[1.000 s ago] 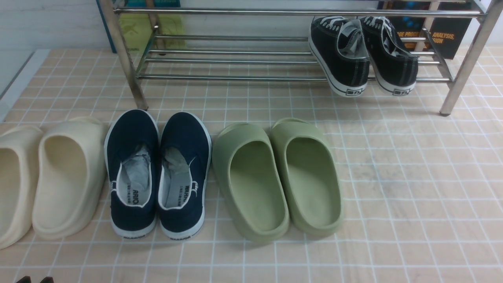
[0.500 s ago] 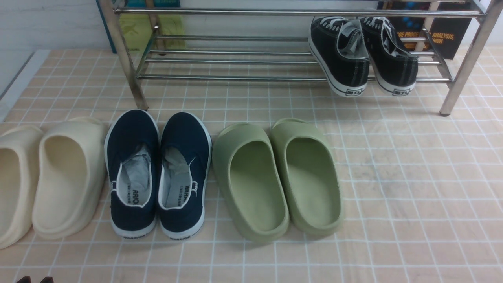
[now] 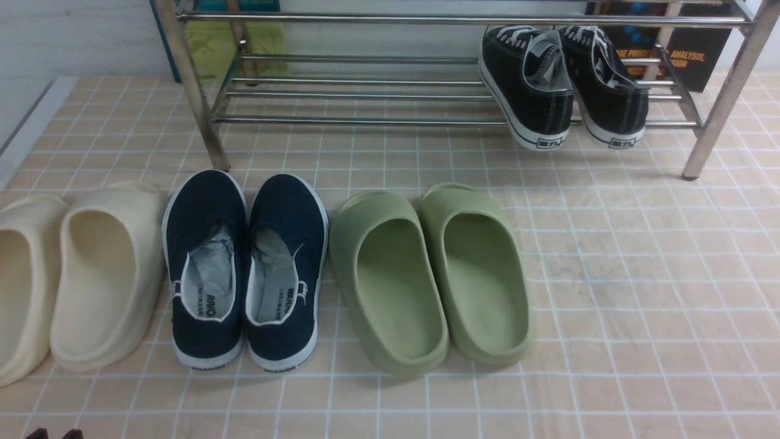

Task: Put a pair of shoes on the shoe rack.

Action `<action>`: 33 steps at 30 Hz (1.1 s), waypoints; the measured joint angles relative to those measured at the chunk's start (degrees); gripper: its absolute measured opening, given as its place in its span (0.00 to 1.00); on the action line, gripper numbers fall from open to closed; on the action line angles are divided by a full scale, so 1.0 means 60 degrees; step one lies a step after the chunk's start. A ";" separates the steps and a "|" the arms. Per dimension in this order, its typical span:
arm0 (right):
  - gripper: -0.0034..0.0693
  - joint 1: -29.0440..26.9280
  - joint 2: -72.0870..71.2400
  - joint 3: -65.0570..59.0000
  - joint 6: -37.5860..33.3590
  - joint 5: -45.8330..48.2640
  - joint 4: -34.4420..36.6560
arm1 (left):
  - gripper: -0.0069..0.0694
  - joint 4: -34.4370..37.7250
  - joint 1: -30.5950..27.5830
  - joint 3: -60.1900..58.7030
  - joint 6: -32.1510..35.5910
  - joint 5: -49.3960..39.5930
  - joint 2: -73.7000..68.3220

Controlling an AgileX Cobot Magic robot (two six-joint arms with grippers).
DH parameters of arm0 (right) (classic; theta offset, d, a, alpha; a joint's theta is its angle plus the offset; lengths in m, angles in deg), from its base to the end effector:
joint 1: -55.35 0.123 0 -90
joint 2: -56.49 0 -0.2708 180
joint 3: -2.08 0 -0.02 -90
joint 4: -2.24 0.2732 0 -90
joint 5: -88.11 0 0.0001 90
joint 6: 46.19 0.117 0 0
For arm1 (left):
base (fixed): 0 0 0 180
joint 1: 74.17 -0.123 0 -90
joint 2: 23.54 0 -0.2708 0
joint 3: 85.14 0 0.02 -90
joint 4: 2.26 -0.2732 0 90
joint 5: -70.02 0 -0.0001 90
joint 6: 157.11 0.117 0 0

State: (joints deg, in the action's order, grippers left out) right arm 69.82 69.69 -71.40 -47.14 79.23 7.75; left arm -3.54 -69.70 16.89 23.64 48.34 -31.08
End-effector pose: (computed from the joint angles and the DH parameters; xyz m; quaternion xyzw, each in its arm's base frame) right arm 0.1189 0.0289 0.2452 -0.0489 0.6263 0.1236 0.7681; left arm 0.1138 -0.0079 0.1652 0.0425 0.8037 -0.0098 0.5934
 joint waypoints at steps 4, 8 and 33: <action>0.09 -0.0057 -0.0124 -0.0183 -0.0137 -0.0272 -0.0069 | 0.40 0.0000 0.0000 0.0000 0.0000 0.0000 0.0000; 0.09 -0.0718 -0.0693 -0.0671 -0.0224 -0.0452 -0.0303 | 0.40 0.0000 0.0000 0.0000 0.0000 0.0000 0.0000; 0.10 -0.2954 -0.0931 -0.0720 -0.0224 0.4933 0.0020 | 0.40 0.0000 0.0000 0.0000 0.0000 0.0000 0.0000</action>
State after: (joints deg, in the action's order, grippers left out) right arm 52.10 64.11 -75.72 -48.48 108.82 7.87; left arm -3.54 -69.70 16.89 23.64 48.34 -31.08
